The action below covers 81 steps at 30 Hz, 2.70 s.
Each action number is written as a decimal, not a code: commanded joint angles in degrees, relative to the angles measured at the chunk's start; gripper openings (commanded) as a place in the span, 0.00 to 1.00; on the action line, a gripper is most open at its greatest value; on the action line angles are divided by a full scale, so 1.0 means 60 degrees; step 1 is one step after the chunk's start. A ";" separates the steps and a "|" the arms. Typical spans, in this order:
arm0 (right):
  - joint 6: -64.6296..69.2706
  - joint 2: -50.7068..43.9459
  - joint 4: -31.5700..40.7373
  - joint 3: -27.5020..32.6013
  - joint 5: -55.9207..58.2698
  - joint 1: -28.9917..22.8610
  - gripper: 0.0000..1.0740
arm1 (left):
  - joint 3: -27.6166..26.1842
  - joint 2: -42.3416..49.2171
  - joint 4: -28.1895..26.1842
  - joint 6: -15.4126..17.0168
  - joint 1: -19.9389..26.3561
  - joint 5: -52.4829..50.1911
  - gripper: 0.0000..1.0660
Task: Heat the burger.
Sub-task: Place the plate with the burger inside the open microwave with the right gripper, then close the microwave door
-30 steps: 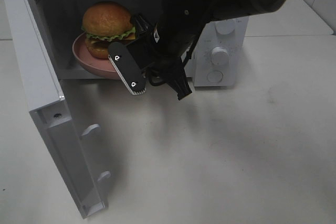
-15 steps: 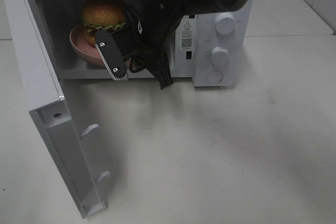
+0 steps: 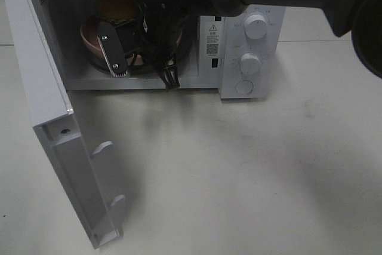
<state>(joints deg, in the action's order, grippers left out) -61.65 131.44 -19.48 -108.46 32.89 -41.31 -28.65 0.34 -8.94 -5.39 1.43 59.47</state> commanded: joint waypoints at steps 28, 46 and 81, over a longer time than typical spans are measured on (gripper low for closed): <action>0.0497 0.0315 -0.0172 -0.0057 -0.0516 0.0210 0.50 | 0.0038 0.0220 -0.0019 0.0048 -0.0057 -0.0095 0.94; 0.1346 -0.1518 -0.0143 0.2998 -0.2597 0.0201 0.75 | 0.0038 0.0220 -0.0019 0.0048 -0.0057 -0.0095 0.94; 0.5863 -0.5844 -0.0124 0.7744 -0.1490 0.0210 0.71 | 0.0038 0.0220 -0.0019 0.0048 -0.0057 -0.0095 0.94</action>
<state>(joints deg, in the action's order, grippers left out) -27.85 97.12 -20.17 -62.28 23.09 -40.05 -28.65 0.34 -8.94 -5.39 1.43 59.47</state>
